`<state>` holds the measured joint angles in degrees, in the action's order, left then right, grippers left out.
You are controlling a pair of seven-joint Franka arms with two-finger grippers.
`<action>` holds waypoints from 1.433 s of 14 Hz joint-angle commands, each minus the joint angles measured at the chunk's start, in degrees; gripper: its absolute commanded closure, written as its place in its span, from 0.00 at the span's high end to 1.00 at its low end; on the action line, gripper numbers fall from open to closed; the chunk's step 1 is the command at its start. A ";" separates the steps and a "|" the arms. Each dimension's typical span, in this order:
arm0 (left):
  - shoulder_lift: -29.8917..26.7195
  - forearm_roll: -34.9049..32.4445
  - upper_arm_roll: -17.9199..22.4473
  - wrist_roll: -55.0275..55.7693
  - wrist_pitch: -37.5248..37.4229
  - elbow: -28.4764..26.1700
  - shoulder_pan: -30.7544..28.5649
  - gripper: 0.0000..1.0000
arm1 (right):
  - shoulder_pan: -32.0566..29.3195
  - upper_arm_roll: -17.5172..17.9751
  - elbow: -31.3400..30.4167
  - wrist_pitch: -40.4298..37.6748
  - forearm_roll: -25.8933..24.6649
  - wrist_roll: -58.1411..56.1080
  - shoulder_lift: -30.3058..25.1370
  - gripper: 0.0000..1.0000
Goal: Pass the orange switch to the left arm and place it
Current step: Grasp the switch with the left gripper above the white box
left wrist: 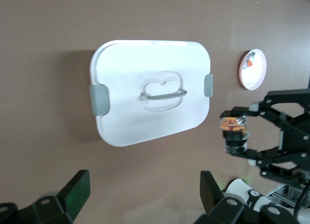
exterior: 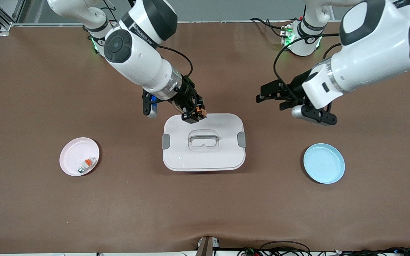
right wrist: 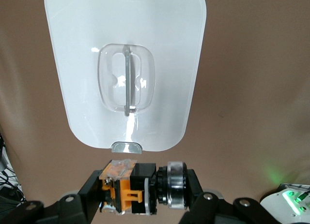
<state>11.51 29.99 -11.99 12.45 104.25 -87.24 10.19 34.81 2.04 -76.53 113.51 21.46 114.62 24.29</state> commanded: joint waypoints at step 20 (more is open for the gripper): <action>3.78 19.32 -4.18 -3.48 27.93 -9.44 6.15 0.96 | 2.02 -0.37 2.88 10.50 7.89 6.14 3.58 0.00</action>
<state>15.25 48.77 -16.19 8.50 130.85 -96.30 15.71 36.39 1.93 -75.61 124.08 28.13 119.66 26.96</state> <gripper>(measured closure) 0.004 0.278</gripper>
